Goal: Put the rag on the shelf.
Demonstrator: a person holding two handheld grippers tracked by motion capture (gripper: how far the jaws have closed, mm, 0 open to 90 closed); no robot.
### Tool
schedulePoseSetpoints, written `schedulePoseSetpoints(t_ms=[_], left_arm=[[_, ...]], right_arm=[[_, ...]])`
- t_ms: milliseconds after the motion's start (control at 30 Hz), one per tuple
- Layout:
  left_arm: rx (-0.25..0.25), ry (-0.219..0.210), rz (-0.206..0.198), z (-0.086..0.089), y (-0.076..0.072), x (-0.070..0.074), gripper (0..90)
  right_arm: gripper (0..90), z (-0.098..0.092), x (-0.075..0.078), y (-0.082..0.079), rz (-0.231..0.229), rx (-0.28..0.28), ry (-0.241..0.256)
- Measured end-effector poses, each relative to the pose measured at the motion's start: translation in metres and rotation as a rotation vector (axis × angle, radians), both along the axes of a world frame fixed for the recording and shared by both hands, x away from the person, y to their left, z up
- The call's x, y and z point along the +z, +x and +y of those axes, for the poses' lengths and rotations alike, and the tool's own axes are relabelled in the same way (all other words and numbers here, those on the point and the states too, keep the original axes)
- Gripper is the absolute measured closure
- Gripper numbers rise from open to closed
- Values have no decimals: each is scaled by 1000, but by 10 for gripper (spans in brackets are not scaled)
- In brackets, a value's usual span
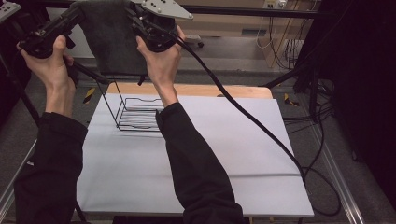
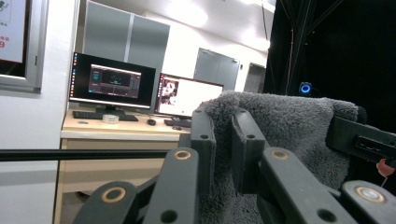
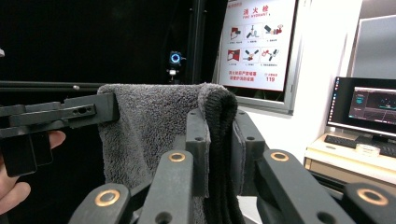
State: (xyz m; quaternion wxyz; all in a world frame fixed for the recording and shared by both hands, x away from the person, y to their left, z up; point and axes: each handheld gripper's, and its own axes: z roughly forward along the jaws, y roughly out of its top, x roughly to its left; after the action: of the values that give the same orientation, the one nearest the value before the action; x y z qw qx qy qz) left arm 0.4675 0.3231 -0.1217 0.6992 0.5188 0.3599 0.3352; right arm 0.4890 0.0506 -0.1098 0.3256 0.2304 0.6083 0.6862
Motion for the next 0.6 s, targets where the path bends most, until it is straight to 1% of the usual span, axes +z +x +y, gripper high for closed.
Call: schedulePoseSetpoints(t_ms=[67,100,133,233,367,467,533,600], left_arm=[[-1,-2,0,1,4,2,810],[-1,3,1,1,6,3,810],[0,7,3,1,8,4,810],[-5,3,11,1,14,3,810],[-4,21,31,2,20,-4,809],[-9,27,44,2,23,-10,810],[-3,49,58,1,26,-14,810],[-6,51,65,1,28,-18,810]], right_arm=[[800,1,1,4,1,1,0],[801,1,3,7,-3,-4,-6],[801,1,3,7,-3,-4,-6],[800,1,3,12,0,-9,-10],[801,2,-1,19,13,-18,-29],[800,2,-7,23,24,-21,-37],[801,2,-11,26,31,-26,-44],[801,1,-16,28,44,-28,-48]])
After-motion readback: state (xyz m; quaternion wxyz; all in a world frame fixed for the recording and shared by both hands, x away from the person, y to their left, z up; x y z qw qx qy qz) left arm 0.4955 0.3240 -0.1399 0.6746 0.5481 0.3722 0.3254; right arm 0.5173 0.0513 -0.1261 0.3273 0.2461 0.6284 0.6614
